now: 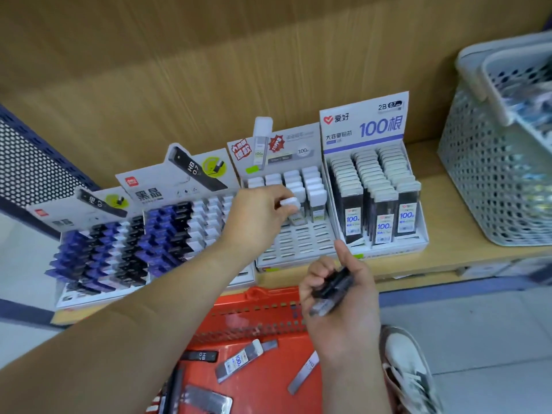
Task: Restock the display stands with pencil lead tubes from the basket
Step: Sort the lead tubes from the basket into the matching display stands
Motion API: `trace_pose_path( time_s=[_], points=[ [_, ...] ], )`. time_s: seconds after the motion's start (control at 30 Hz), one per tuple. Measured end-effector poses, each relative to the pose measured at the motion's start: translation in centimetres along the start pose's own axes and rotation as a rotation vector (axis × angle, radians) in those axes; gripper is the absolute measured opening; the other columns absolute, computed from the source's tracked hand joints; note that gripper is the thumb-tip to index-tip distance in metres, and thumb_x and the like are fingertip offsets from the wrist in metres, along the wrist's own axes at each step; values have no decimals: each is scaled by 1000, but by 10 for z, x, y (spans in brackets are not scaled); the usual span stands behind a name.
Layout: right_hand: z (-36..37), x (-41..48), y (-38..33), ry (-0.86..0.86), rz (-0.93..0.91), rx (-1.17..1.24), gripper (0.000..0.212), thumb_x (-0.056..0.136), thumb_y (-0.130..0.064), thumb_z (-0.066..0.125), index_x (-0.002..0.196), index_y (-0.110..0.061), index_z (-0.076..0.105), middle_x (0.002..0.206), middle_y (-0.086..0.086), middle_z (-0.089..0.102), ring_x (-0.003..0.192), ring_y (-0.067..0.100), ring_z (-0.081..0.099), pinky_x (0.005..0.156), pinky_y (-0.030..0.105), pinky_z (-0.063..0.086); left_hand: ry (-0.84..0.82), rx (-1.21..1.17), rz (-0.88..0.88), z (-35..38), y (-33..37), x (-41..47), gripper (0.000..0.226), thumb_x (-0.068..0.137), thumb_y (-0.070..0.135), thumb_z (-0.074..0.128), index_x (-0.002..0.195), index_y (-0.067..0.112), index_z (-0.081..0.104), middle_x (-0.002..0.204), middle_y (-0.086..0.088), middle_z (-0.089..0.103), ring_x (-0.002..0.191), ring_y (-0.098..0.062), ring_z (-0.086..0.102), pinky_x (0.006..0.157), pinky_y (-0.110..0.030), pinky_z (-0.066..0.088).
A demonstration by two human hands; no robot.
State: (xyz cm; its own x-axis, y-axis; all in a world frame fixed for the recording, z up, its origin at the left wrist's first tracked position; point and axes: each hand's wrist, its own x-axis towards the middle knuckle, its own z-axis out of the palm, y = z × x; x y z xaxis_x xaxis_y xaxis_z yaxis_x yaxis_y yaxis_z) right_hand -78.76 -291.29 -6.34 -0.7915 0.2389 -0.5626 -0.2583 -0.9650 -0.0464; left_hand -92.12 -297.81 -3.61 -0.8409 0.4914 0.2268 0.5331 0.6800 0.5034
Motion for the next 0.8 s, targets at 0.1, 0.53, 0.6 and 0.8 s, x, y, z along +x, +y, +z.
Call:
trace_pose_path(
  time_s=[0.1, 0.53, 0.6, 0.8],
  points=[
    [-1, 0, -2, 30, -24, -12, 22, 96, -25, 48, 113, -20, 62, 63, 0, 48, 49, 11, 45, 42, 17, 40, -44, 61, 79, 8, -1, 1, 19, 91, 24, 63, 105, 14, 72, 82, -6, 69, 79, -23, 61, 69, -28, 41],
    [-1, -3, -11, 26, -45, 43, 28, 92, -26, 54, 114, -20, 69, 106, 8, 75, 104, 21, 71, 94, 37, 54, 144, 204, 217, 16, 2, 10, 14, 86, 11, 66, 97, 11, 76, 86, -8, 62, 87, -33, 58, 78, -29, 42],
    [1, -4, -9, -8, -47, 51, 36, 91, -25, 50, 124, -19, 63, 110, 10, 74, 106, 22, 70, 93, 43, 51, 85, 193, 134, 11, 3, 7, 22, 91, 13, 60, 109, 16, 73, 94, -8, 60, 98, -31, 55, 82, -28, 42],
    [8, -5, 3, -38, -45, 42, 36, 104, -27, 41, 130, -12, 59, 110, 13, 74, 104, 22, 70, 88, 38, 55, -240, 275, -1, -9, 12, -7, 49, 96, 12, 42, 143, 27, 42, 123, -8, 47, 117, -28, 37, 102, -33, 33]
  ],
)
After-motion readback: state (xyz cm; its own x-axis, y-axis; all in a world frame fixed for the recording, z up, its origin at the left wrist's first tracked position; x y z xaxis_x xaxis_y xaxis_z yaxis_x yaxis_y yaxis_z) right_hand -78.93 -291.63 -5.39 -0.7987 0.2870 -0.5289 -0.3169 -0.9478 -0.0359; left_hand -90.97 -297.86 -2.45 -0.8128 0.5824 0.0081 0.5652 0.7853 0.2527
